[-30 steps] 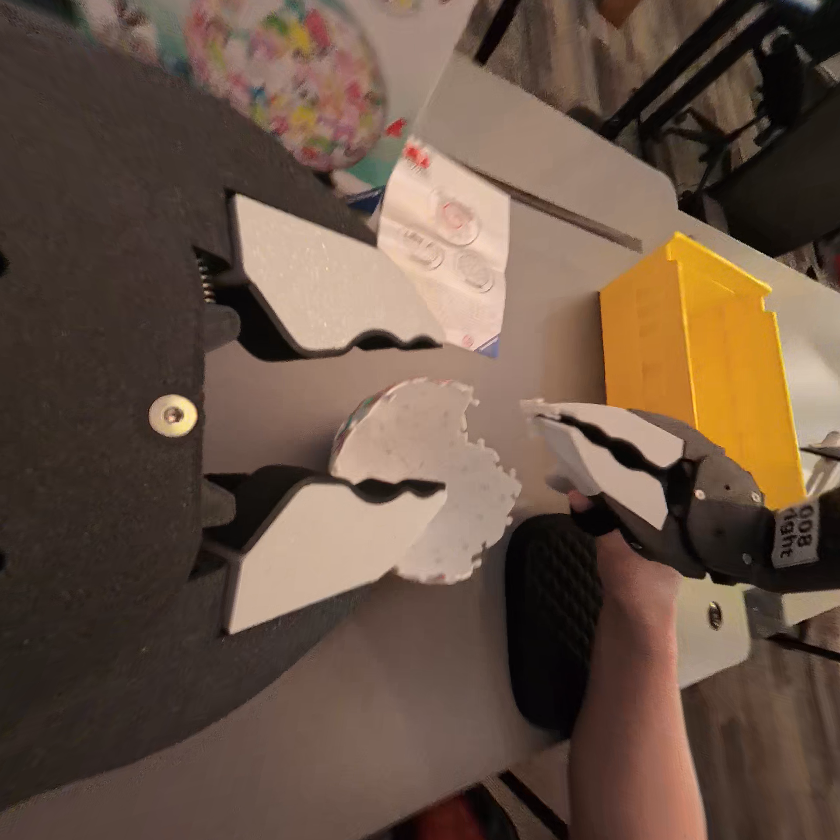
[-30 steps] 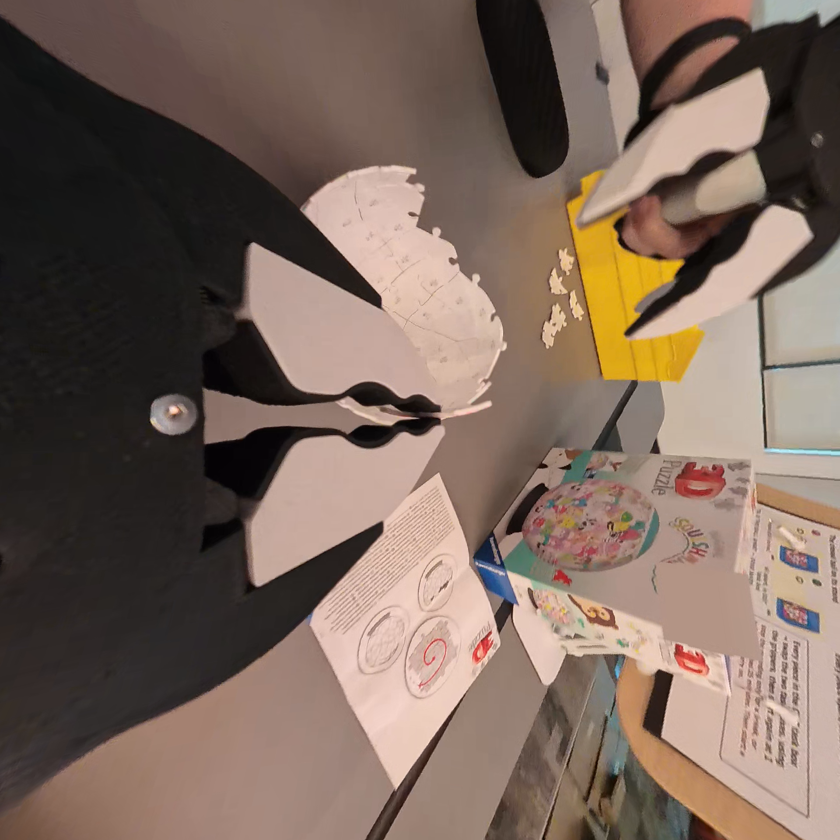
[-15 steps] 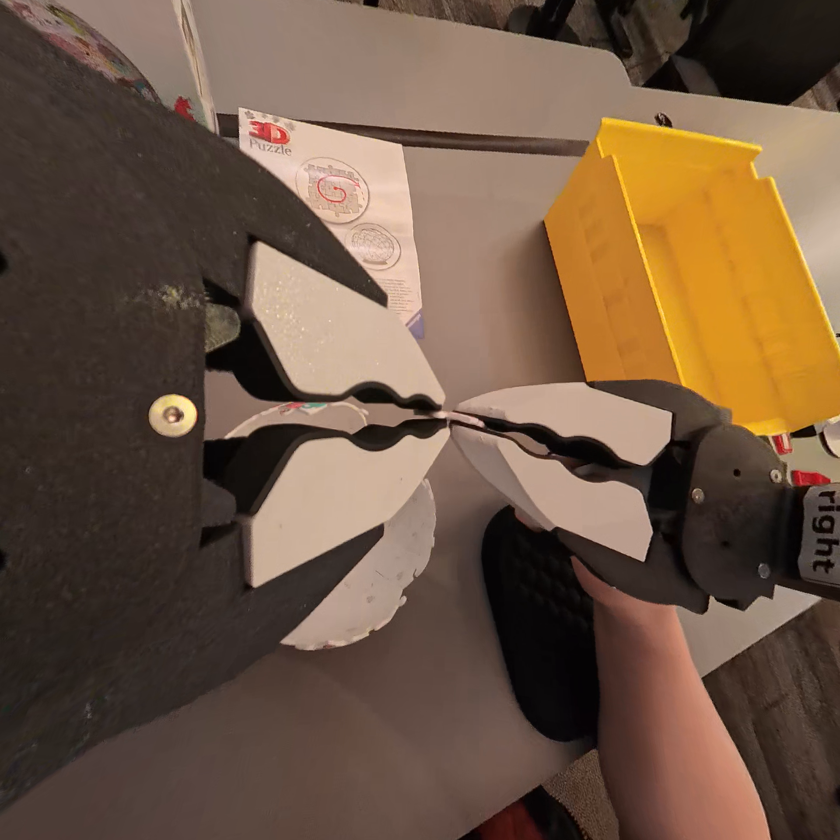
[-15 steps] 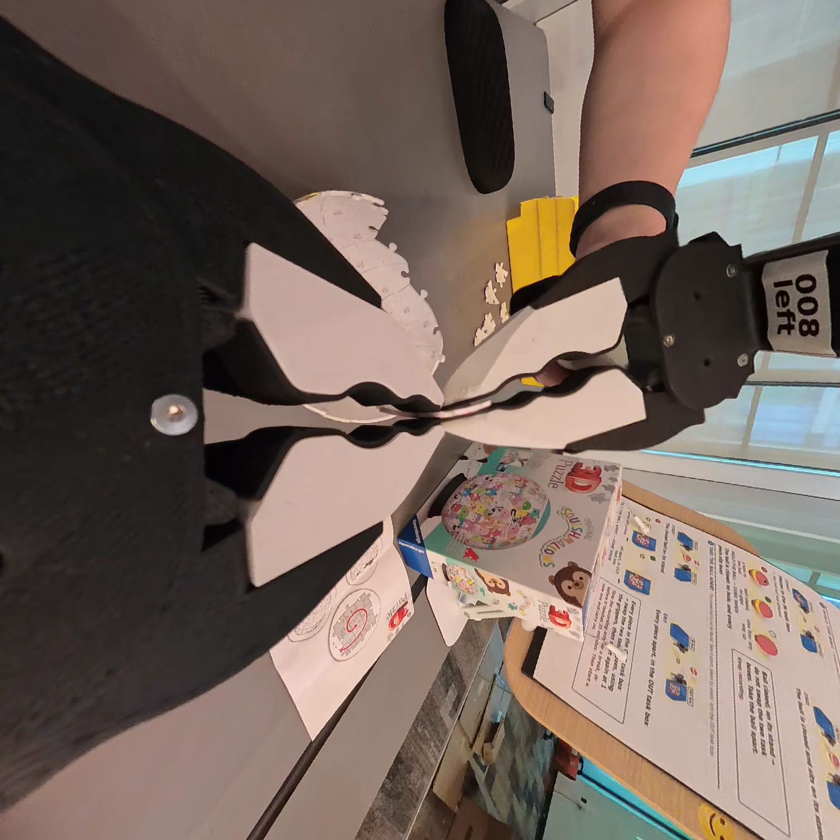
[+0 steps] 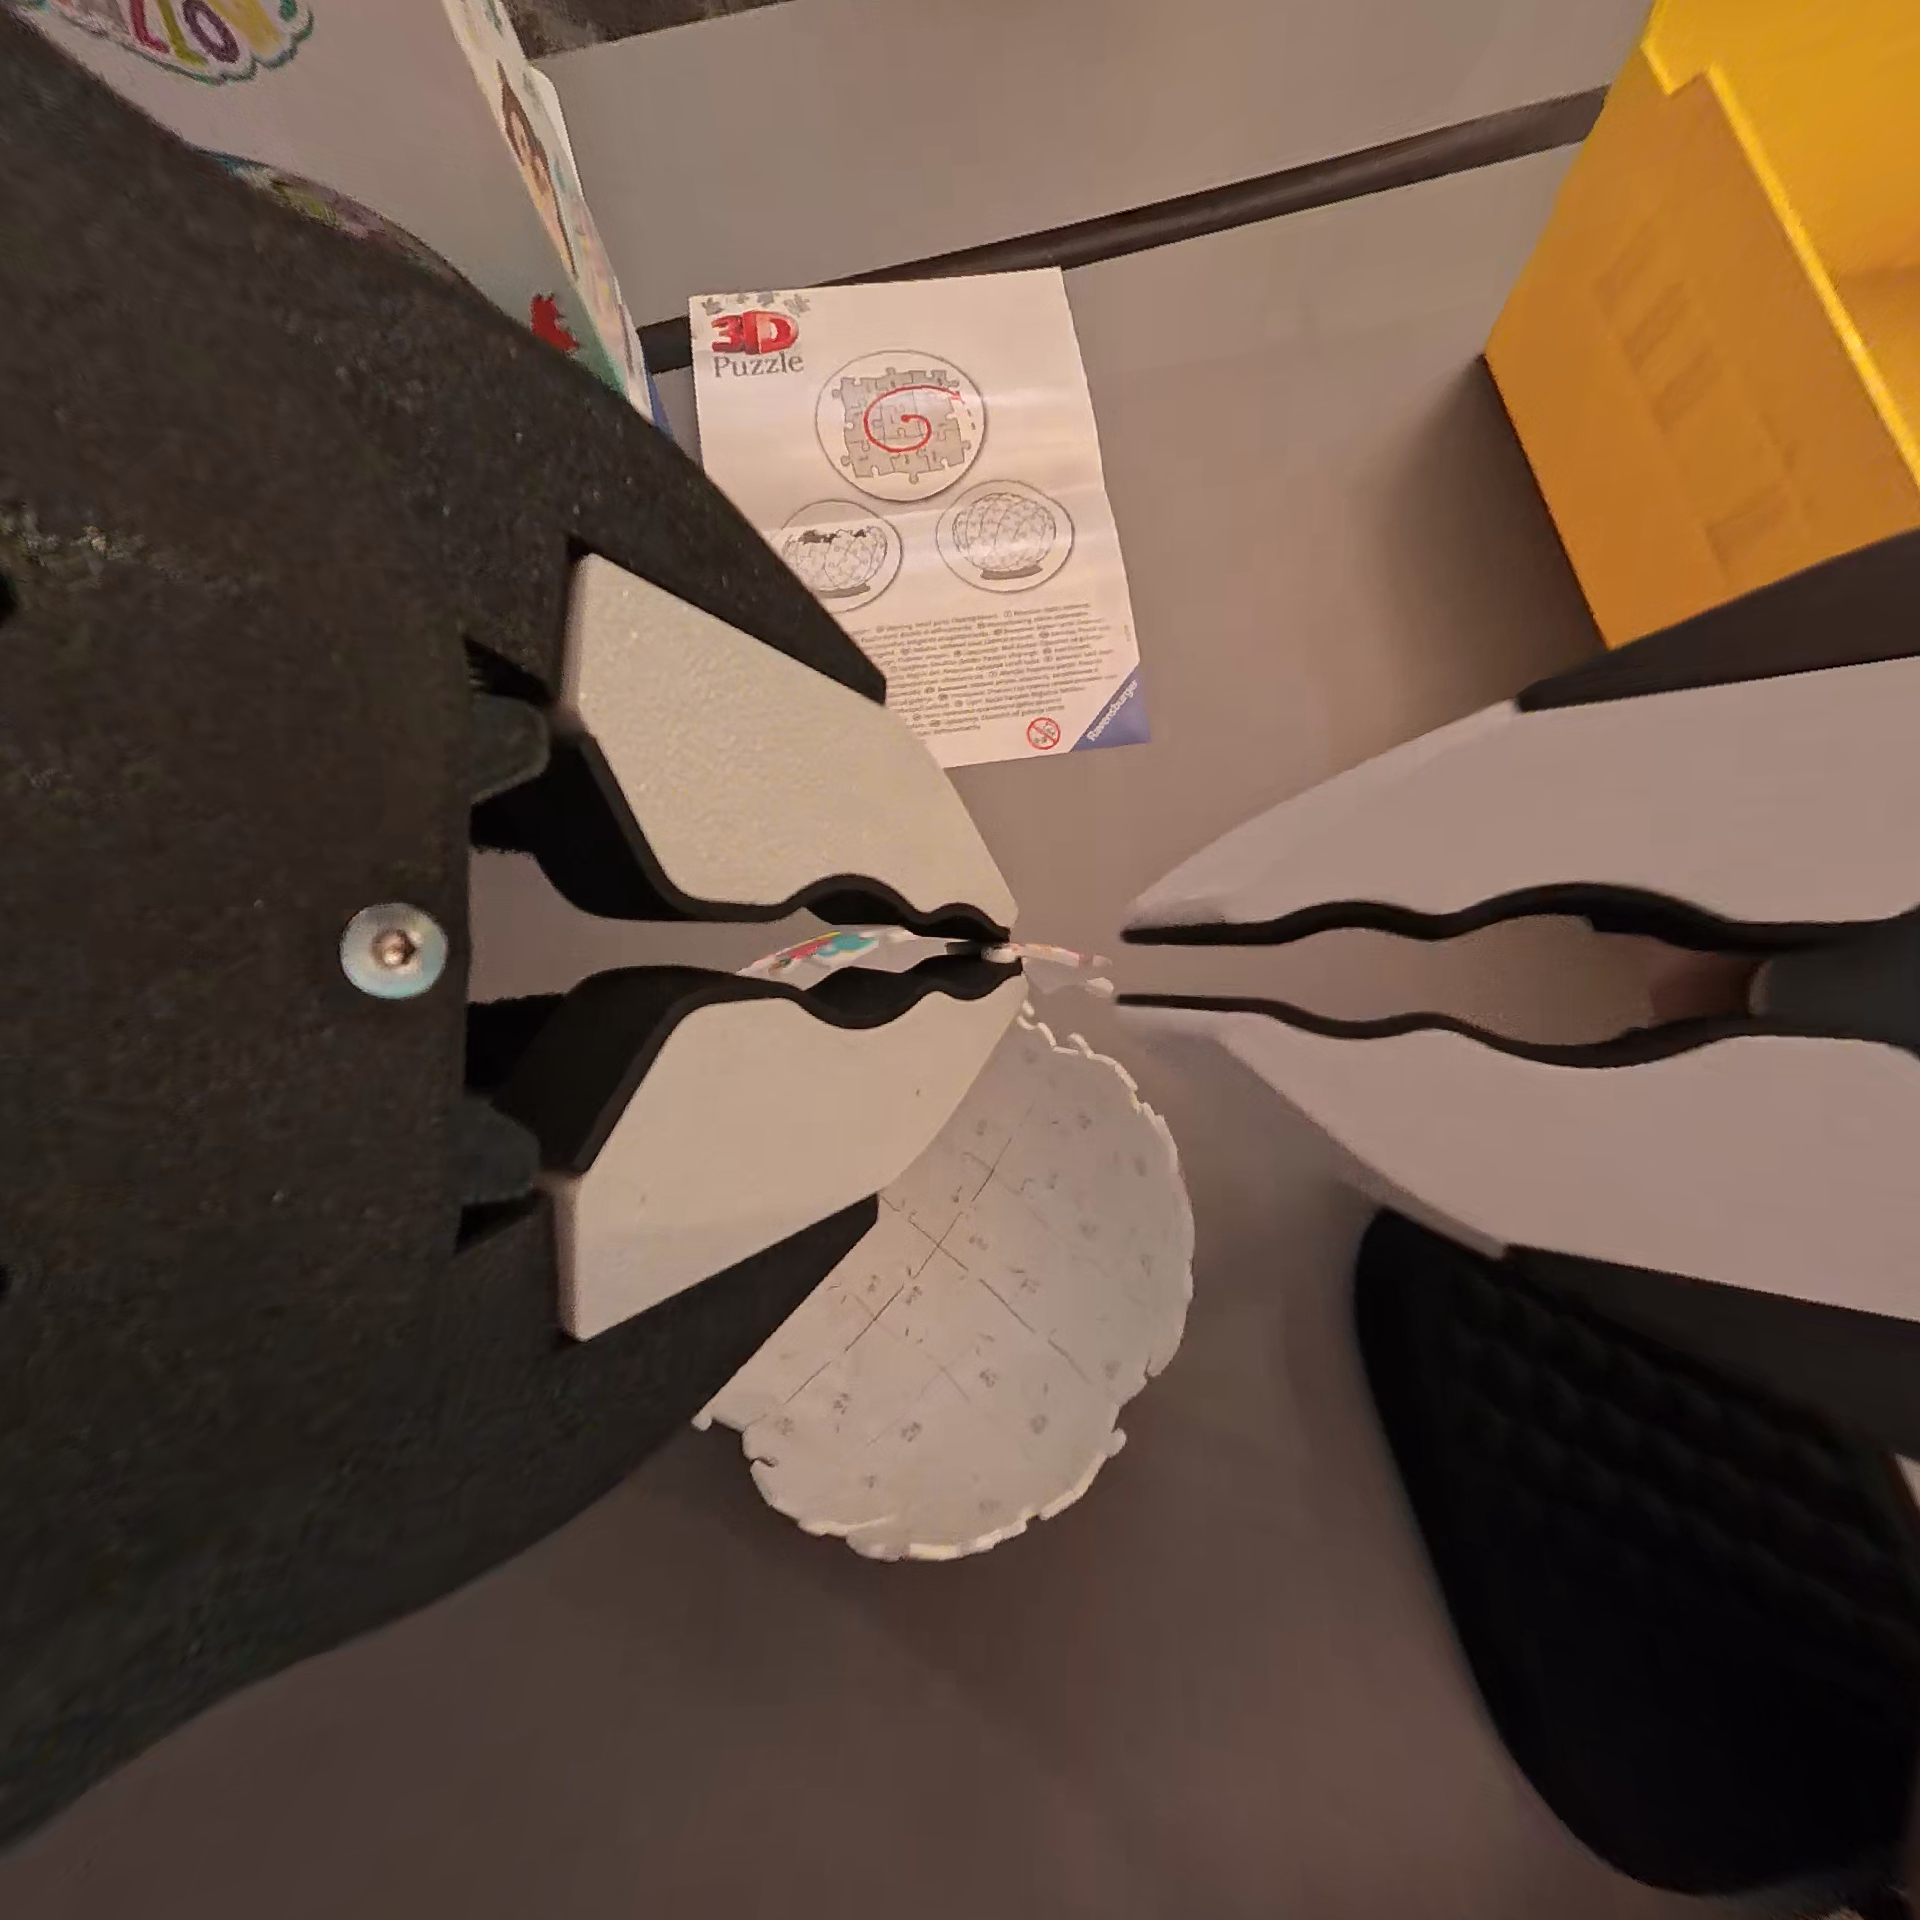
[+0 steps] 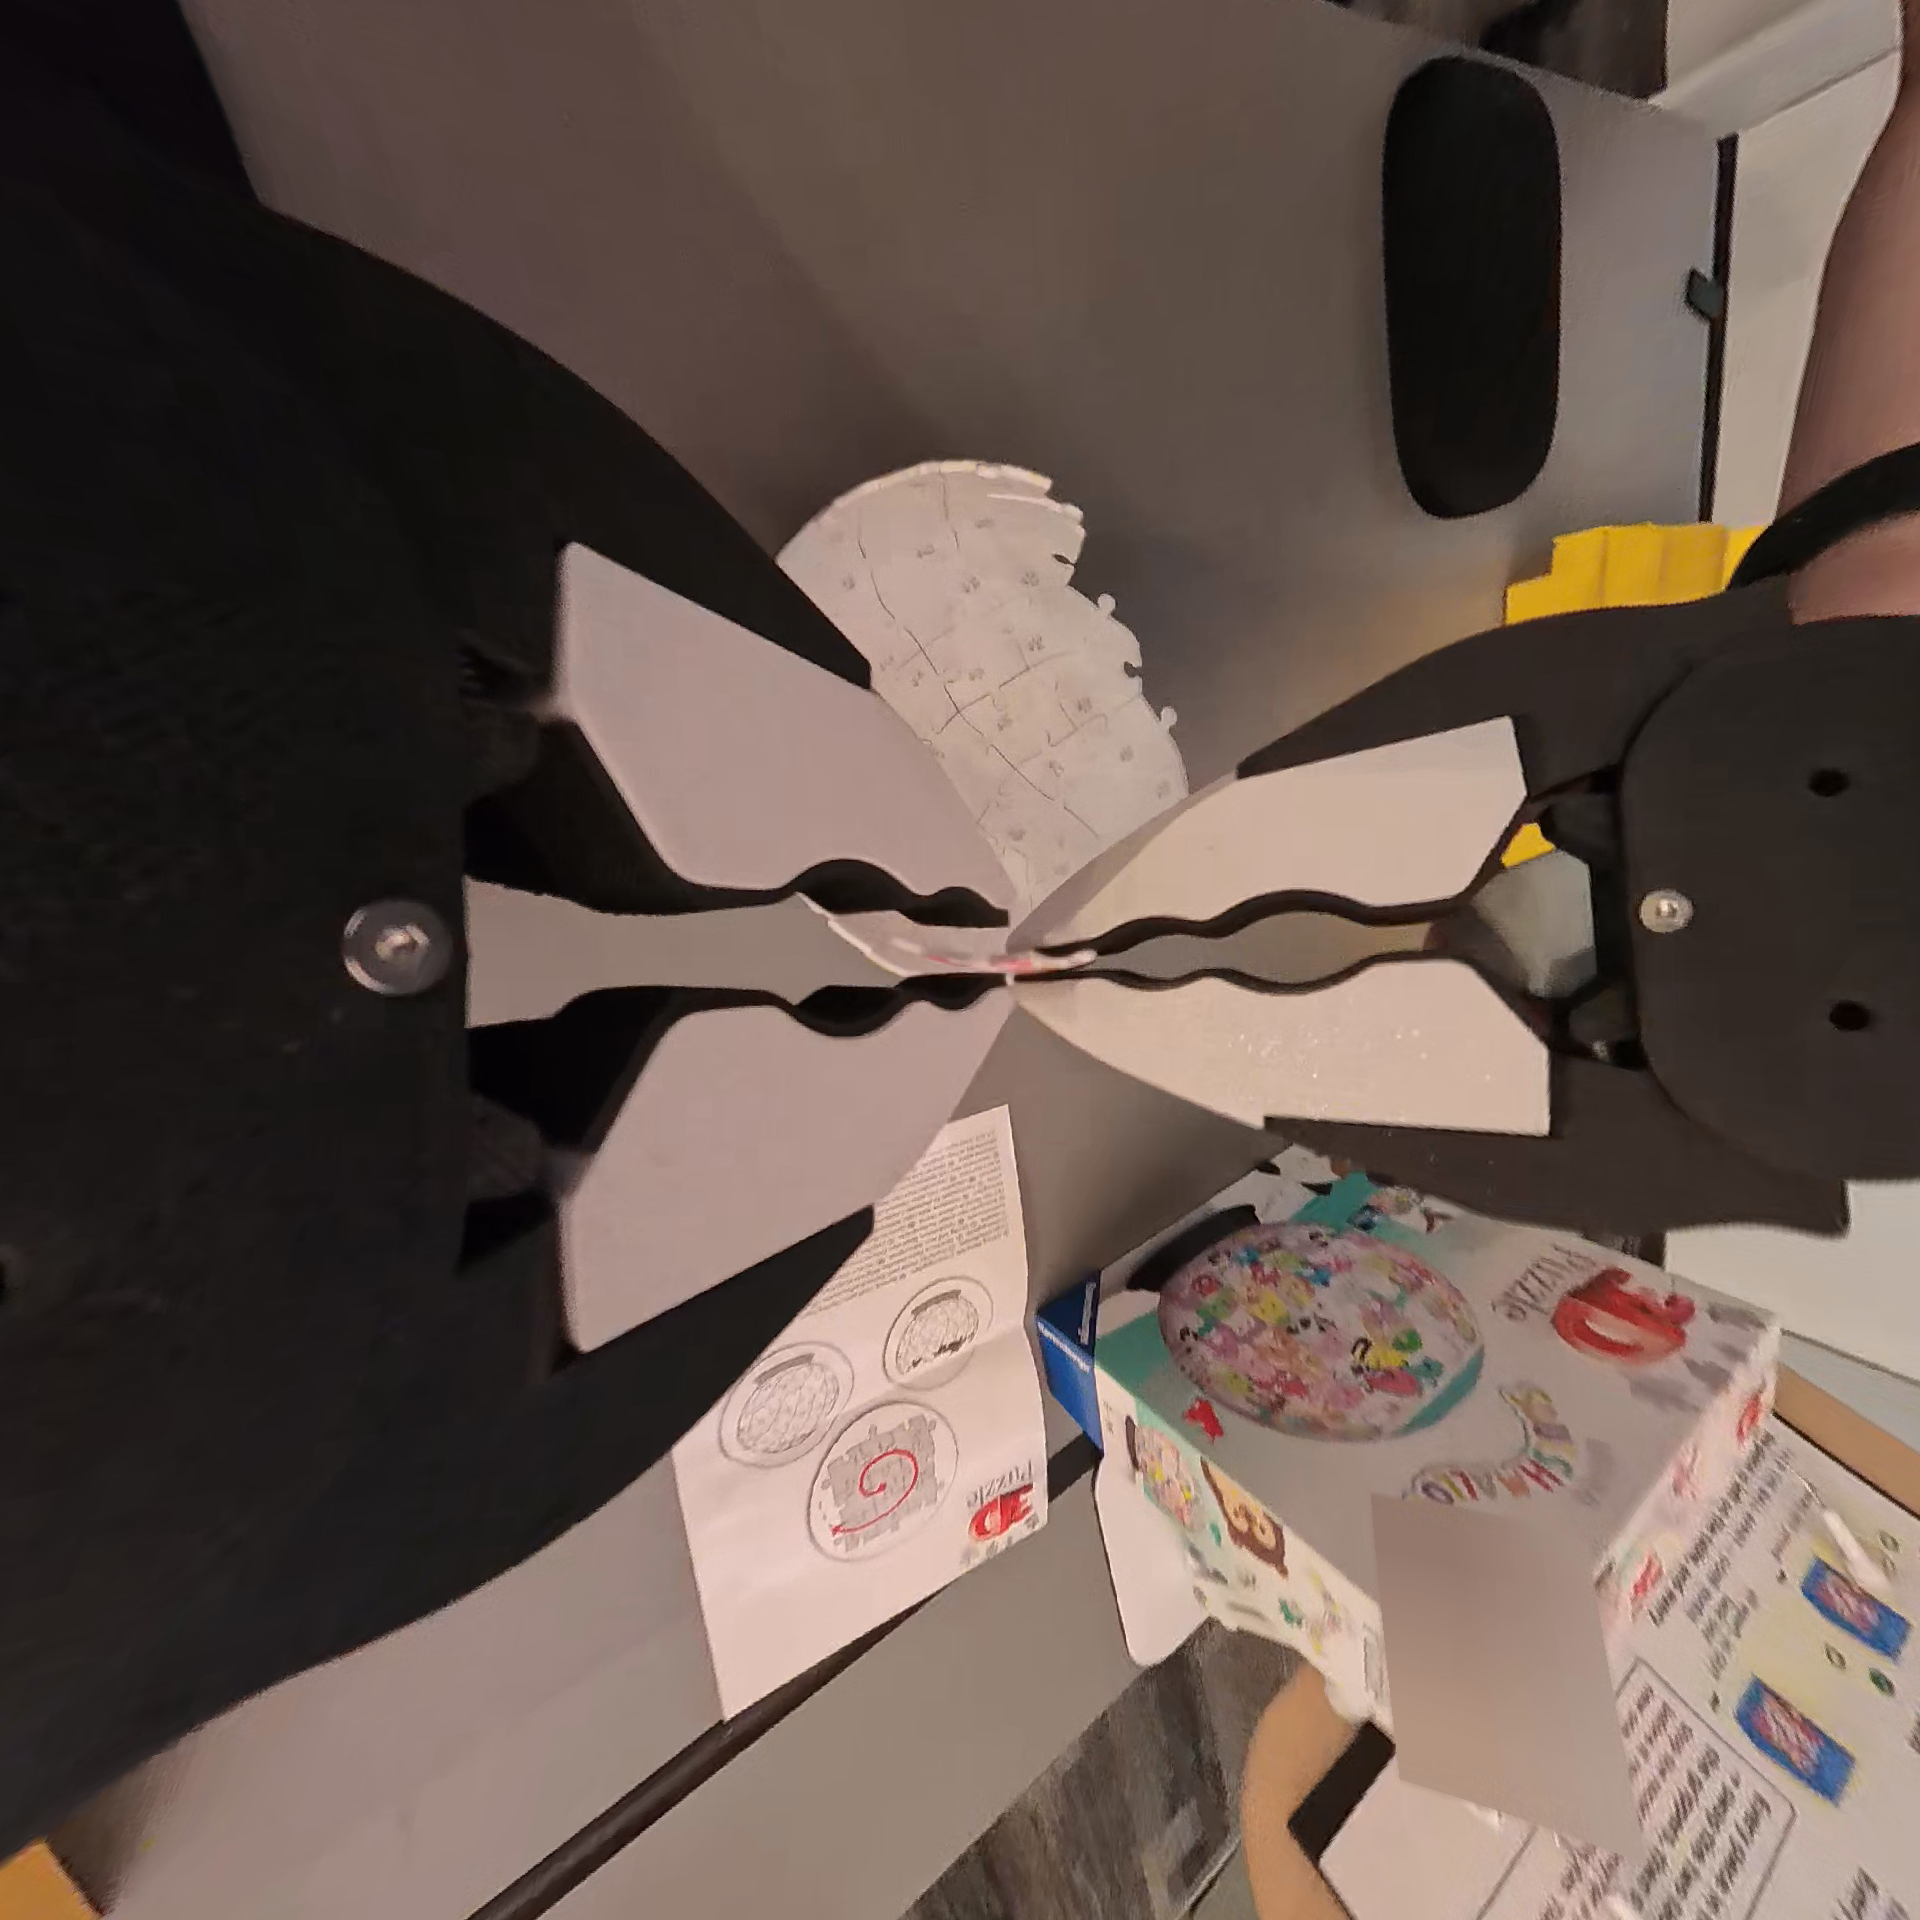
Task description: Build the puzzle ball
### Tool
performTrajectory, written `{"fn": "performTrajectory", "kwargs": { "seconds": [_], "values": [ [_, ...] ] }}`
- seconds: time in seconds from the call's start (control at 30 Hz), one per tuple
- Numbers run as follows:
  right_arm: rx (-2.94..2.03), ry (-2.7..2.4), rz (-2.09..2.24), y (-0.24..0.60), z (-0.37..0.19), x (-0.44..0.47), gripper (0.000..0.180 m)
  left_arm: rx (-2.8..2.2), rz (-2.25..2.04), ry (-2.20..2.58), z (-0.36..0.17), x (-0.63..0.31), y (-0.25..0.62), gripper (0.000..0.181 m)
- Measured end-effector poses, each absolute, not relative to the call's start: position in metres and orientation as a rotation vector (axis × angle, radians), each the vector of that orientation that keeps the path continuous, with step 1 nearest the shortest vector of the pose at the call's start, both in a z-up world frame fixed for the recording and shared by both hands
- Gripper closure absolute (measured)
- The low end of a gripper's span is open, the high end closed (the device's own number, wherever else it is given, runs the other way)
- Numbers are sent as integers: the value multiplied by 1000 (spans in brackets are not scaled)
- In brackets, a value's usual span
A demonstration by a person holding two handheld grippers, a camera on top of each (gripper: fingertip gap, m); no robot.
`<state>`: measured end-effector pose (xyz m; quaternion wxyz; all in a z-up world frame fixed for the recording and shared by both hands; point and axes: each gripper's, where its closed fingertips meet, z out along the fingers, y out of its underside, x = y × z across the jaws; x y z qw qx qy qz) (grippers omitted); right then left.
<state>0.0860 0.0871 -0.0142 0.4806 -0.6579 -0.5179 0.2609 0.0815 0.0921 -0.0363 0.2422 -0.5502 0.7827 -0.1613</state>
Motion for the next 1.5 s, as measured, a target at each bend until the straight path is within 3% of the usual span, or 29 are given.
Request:
{"fn": "performTrajectory", "kwargs": {
  "seconds": [0.5,0.6,0.87,1.1,1.5],
  "values": [
    [-1640,-1244,654,95,-30,85,177,-1530,-520,2162,-45,84,93,178],
    [-1708,-1210,672,99,-40,89,177,-1525,-478,2138,-38,86,99,148],
    [-1722,-1208,650,99,-51,83,177,-1599,-249,2321,-46,76,110,136],
    [-1706,-1214,617,101,-56,79,177,-1579,-148,2443,-66,81,108,142],
    [-1690,-1173,639,106,-59,80,177,-1566,-140,2499,-71,78,105,175]
  ]
}}
